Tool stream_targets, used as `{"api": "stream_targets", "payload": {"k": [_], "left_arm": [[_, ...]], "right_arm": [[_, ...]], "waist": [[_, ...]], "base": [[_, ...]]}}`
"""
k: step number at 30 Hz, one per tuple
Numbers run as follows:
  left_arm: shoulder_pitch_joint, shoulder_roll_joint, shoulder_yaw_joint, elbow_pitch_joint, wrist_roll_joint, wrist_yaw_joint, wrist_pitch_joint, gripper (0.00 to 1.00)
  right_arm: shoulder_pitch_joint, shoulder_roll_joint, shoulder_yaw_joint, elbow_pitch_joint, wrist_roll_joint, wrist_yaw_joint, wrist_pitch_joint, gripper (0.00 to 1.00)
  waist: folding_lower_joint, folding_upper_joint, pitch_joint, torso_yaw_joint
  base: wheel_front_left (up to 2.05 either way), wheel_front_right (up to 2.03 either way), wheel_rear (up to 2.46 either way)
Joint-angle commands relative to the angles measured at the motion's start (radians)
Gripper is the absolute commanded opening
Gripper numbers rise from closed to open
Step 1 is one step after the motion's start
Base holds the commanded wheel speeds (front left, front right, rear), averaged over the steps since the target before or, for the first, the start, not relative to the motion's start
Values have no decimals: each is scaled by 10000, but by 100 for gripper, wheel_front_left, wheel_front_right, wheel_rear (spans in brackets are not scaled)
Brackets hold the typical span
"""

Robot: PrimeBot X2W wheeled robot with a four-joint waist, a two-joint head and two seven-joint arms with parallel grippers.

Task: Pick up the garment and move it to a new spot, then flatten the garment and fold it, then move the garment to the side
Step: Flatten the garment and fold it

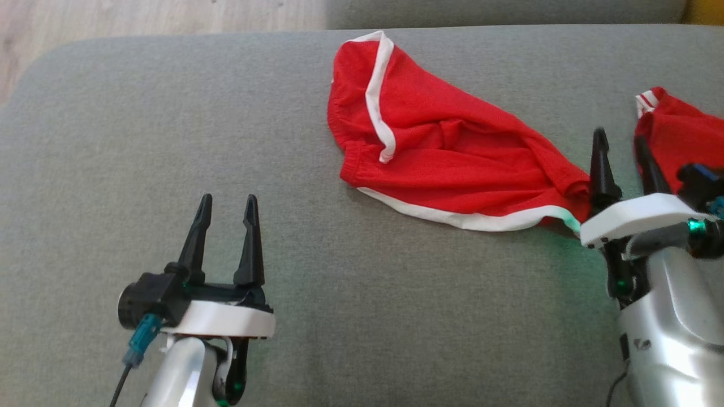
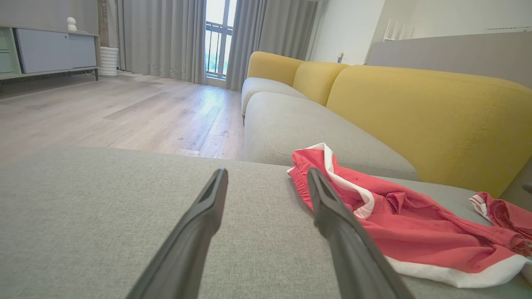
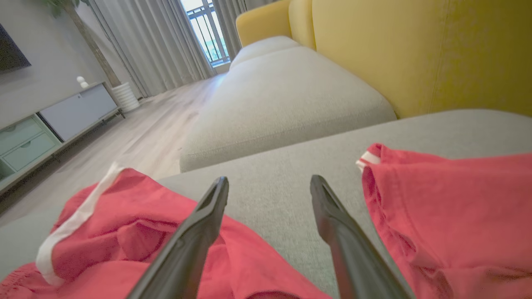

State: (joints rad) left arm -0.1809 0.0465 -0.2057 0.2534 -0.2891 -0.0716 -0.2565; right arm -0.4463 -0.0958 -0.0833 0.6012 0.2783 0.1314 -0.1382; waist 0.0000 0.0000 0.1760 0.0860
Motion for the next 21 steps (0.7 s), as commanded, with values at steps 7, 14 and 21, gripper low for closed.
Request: {"api": "stream_targets", "payload": {"k": [7,14,21], "left_arm": [[-366,38,358,-417,76,-72,-53,100],[-285,37,325,-495,75,-85,-53,100],[-256,37,184,-578,39,-87,-53,100]], "right_arm": [[1007,335,1202,-2545,-506,-7,-656,100],[1904,438,1528,-3691,-633,-7,-795,100],[2462,452,1503,-3962,-895,-7,-739,100]], "waist": [[0,0,-89,-270],[0,0,-139,-327],[0,0,-86,-325]], "base": [[0,0,0],[0,0,0],[0,0,0]]}}
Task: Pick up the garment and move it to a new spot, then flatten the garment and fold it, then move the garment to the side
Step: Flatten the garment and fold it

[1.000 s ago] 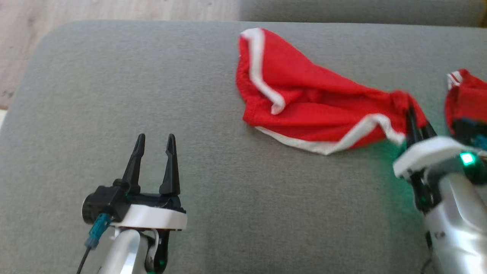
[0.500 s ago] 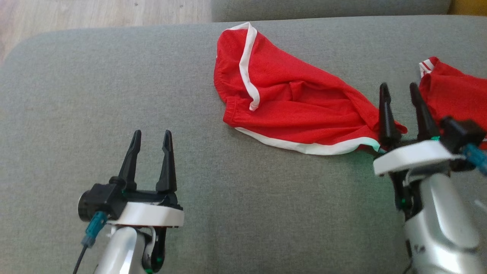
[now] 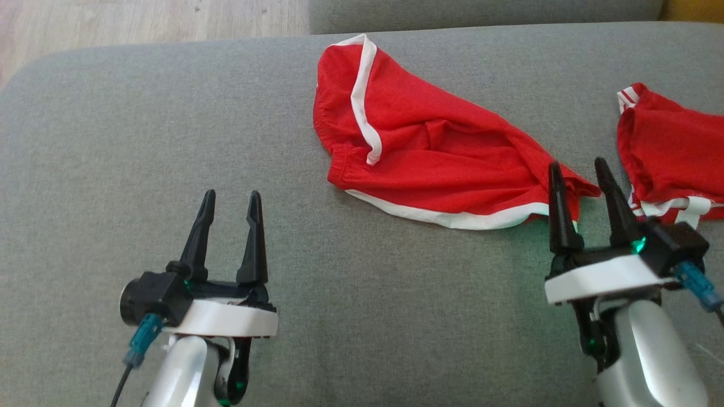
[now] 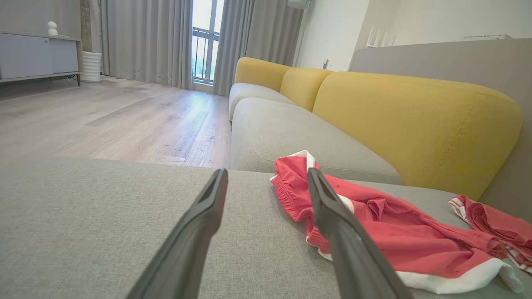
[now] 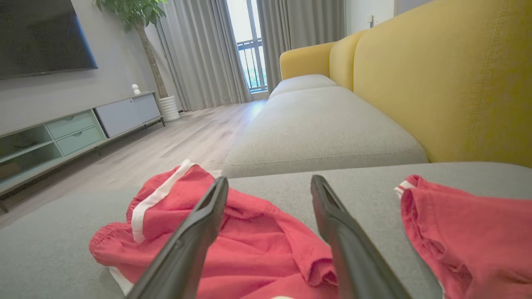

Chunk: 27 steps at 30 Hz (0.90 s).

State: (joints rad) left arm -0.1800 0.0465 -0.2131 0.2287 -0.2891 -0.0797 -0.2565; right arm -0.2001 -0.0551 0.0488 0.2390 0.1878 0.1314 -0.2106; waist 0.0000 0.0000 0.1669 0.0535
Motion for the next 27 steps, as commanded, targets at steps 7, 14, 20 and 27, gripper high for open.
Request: {"api": "stream_targets", "payload": {"k": [7,14,20,27], "left_arm": [[-286,37,208,-310,23,-19,-53,100],[-351,37,116,-272,12,-49,-53,100],[-680,37,-320,-149,-155,-36,-53,100],[-895,37,-914,-53,-552,149,-53,100]], "right_arm": [[280,47,160,-161,-36,-7,15,100],[63,48,608,-183,5,-7,95,100],[-1316,48,2025,88,-258,-7,1006,100],[-3073,48,2928,2088,-353,-7,2110,100]], "waist": [[0,0,45,-51],[0,0,133,6],[0,0,576,747],[0,0,977,1881]], "base": [[0,0,0],[0,0,0],[0,0,0],[0,0,0]]}}
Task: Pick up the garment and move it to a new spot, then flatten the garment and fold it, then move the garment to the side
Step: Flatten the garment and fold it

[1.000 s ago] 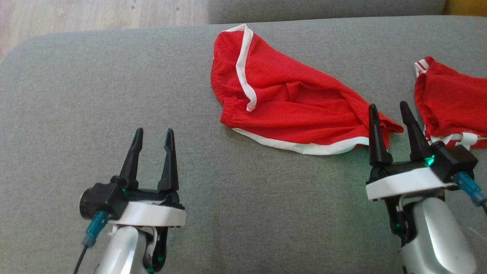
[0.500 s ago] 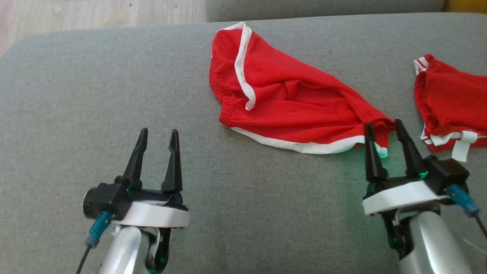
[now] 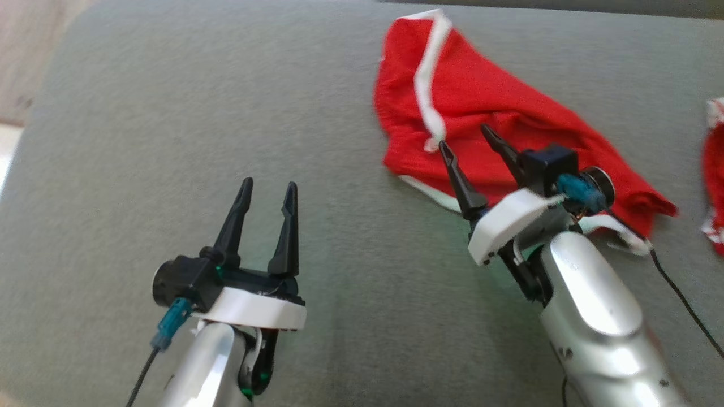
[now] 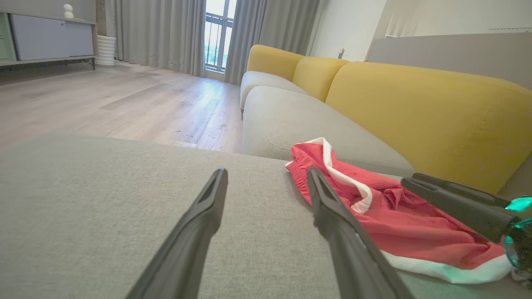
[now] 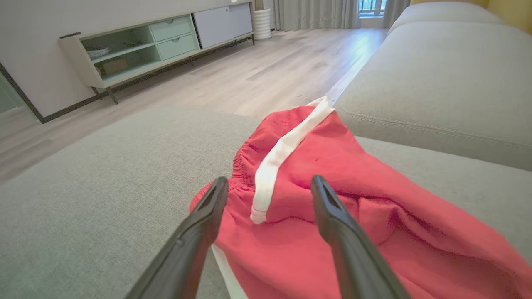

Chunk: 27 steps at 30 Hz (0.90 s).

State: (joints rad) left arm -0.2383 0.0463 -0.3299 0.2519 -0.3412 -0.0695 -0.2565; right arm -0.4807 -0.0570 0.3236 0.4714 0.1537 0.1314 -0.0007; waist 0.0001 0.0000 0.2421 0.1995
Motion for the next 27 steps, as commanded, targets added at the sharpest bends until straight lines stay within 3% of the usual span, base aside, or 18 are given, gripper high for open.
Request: {"api": "stream_targets", "payload": {"k": [1,14,15,16,17,18,27], "left_arm": [[-325,39,172,-274,-70,80,-53,100],[-330,39,-201,-263,-347,321,-53,100],[-320,39,-208,-257,-347,333,-53,100],[-309,39,-209,-250,-345,343,-53,100],[-297,39,-199,-240,-341,349,-53,100],[-287,39,-191,-225,-332,349,-53,100],[-183,39,-60,-222,-249,330,-53,100]], "right_arm": [[-484,68,207,110,-88,-7,78,100],[-1989,68,-679,3086,-883,-7,-246,100],[-2043,68,-747,3242,-951,-7,-304,96],[-2084,68,-790,3369,-947,-7,-368,64],[-2122,68,-828,3471,-946,-7,-442,25],[-2153,68,-826,3555,-931,-7,-515,0],[-2491,68,-656,3457,-676,-7,-1042,0]], "waist": [[-1,0,259,571],[-1,0,391,1416],[-1,0,381,1412],[-1,0,365,1393],[-1,0,341,1354],[-1,0,314,1311],[-1,0,37,622]], "base": [[0,0,0],[0,0,0],[0,0,0],[0,0,0],[0,0,0],[0,0,0],[0,0,0]]}}
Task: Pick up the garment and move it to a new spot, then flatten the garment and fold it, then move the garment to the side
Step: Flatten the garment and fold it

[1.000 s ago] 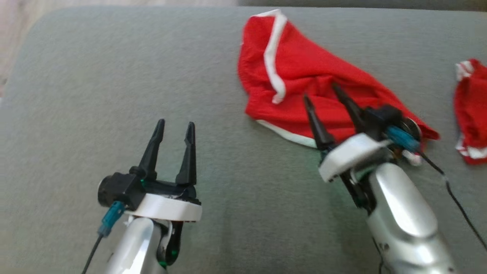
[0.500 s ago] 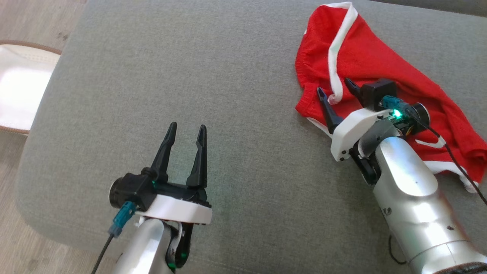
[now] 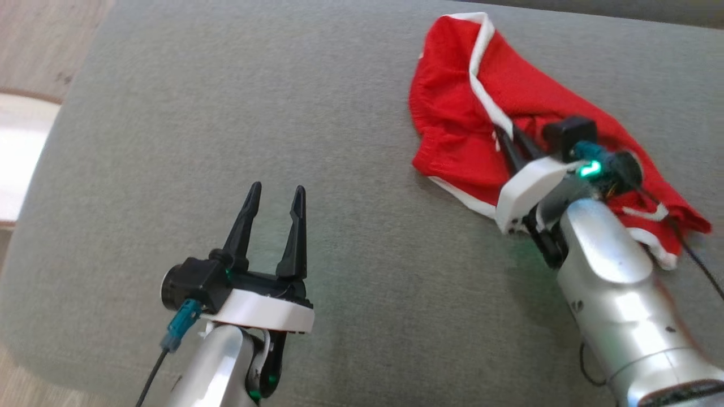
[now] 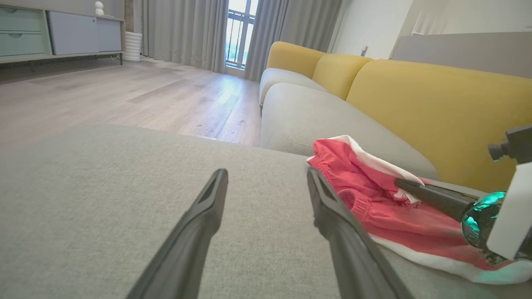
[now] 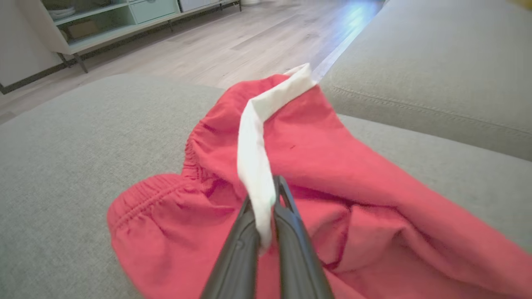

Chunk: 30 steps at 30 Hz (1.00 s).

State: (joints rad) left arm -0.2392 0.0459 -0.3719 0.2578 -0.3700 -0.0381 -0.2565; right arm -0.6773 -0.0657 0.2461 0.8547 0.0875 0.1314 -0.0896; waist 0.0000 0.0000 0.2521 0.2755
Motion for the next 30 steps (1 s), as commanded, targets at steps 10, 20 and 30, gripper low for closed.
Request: {"api": "stream_targets", "payload": {"k": [10,20,30], "left_arm": [[-368,43,208,-532,-164,37,-53,100],[-816,43,-365,-547,-552,91,-53,100],[-1045,43,-421,-528,-548,160,-53,100]], "right_arm": [[-1953,-2134,-122,-1787,63,-7,1370,0],[-3373,-5715,2530,-1816,826,-7,2689,0],[-4754,-6236,2984,-318,329,-7,1690,100]], "waist": [[0,0,390,-360],[0,0,1124,386],[0,0,1387,588]], "base": [[0,0,0],[0,0,0],[0,0,0]]}}
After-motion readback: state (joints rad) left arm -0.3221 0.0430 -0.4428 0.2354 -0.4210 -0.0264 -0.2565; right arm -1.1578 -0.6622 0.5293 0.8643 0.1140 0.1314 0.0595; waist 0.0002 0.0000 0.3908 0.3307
